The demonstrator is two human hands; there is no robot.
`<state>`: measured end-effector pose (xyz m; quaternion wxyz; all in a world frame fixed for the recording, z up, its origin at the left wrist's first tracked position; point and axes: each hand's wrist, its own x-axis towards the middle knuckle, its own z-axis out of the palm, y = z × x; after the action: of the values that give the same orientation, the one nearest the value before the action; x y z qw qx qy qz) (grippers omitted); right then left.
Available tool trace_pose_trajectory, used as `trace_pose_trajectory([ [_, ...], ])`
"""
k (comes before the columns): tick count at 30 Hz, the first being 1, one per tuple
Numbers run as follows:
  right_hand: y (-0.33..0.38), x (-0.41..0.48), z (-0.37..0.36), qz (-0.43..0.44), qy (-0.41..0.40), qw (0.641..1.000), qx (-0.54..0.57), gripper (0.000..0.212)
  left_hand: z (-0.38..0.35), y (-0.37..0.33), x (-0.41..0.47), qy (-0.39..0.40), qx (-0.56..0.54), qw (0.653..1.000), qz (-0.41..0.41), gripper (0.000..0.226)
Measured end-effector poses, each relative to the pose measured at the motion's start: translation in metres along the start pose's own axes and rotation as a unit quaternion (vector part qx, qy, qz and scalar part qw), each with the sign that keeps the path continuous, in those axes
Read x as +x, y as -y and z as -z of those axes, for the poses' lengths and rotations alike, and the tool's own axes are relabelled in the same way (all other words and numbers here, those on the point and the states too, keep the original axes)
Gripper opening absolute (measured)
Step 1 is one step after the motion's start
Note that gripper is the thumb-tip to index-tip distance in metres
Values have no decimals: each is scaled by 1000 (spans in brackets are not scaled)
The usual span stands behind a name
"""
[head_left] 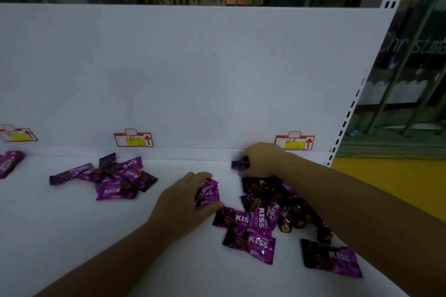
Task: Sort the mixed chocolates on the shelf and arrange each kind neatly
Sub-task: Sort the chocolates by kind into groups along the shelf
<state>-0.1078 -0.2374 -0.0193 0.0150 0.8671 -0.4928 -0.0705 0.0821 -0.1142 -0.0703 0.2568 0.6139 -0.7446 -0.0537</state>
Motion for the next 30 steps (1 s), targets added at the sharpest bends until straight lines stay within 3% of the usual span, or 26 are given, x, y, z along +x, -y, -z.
trace_pose_trajectory([
  [6, 8, 6, -2, 22, -39, 999, -20, 32, 1, -2, 1, 1, 24, 999, 22, 86],
  [12, 8, 2, -1, 95, -109, 990, -4, 28, 4, -8, 0, 1, 37, 998, 49, 63],
  [17, 4, 1, 2, 135, -183, 974, 20, 25, 2, -9, -1, 6, 56, 996, 67, 57],
  [22, 6, 0, 10, 127, -254, 937, 205, 19, 1, -8, 0, 10, 77, 994, 77, 62],
  [30, 28, -5, 31, 75, -228, 873, 425, 18, 3, -5, 0, -21, 15, 995, 94, 64],
])
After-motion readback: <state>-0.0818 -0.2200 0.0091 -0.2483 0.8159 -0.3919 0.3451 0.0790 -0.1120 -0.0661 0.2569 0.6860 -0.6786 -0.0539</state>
